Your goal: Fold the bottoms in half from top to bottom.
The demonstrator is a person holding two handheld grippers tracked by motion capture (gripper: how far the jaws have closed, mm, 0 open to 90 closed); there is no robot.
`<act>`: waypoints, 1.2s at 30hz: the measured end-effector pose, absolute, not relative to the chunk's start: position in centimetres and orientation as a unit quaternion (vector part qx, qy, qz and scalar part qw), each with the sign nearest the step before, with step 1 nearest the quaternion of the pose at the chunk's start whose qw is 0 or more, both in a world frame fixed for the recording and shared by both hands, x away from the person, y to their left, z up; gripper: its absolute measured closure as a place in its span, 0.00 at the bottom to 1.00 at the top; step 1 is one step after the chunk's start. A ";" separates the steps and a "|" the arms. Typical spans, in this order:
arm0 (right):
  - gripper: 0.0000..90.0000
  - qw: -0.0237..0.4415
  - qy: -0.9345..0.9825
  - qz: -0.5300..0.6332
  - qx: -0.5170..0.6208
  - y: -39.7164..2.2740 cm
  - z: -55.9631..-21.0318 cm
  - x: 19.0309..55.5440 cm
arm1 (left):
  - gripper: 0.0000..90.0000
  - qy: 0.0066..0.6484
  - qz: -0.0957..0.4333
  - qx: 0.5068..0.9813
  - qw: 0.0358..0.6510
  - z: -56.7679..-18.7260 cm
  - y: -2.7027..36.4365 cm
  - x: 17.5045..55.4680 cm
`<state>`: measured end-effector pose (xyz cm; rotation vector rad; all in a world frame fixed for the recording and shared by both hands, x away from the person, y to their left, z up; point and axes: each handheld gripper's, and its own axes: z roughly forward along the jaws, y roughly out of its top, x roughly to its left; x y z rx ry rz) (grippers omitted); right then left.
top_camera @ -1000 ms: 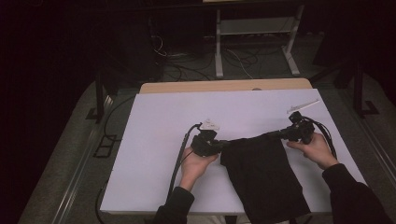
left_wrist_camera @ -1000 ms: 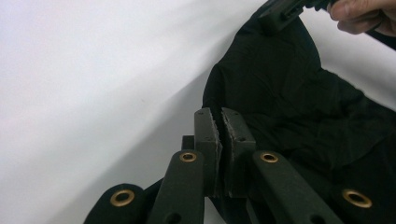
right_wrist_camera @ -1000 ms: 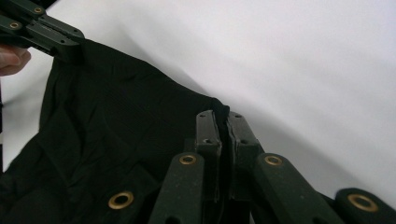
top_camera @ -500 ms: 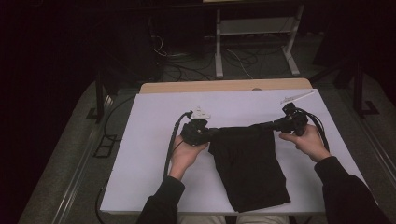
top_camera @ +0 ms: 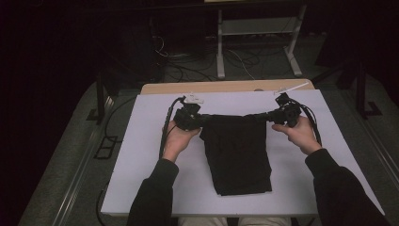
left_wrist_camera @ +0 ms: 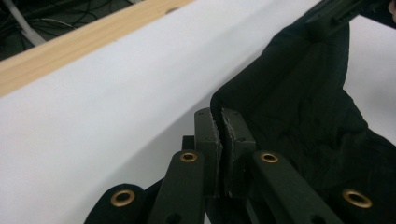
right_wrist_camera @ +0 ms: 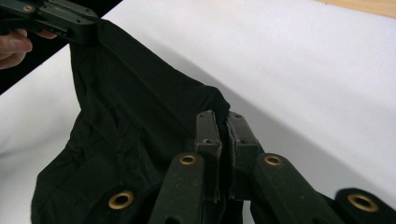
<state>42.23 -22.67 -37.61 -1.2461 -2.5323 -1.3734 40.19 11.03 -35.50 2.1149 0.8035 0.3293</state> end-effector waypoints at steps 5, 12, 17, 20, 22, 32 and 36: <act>0.93 -0.002 -0.807 -0.437 -0.397 -22.1 -36.9 43.2 | 0.94 0.318 0.140 0.843 0.411 -35.0 11.4 41.3; 0.93 -0.018 -0.806 -0.434 -0.402 -21.5 -36.2 44.7 | 0.94 0.306 0.157 0.848 0.404 -34.0 11.4 43.8; 0.93 -0.019 -0.795 -0.443 -0.414 -21.2 -36.6 46.5 | 0.94 0.312 0.162 0.847 0.399 -34.3 11.6 45.5; 0.93 -0.024 -0.793 -0.443 -0.417 -21.0 -37.1 47.1 | 0.94 0.315 0.164 0.849 0.392 -34.7 11.6 46.2; 0.93 -0.025 -0.793 -0.440 -0.421 -20.8 -37.5 47.6 | 0.94 0.313 0.168 0.850 0.390 -34.8 11.4 46.3; 0.92 -0.011 -0.776 -0.448 -0.444 -21.3 -39.1 48.7 | 0.94 0.331 0.161 0.843 0.392 -36.4 11.1 47.5; 0.85 -0.004 -0.772 -0.452 -0.447 -21.4 -39.3 48.8 | 0.92 0.348 0.149 0.835 0.399 -36.8 11.2 47.6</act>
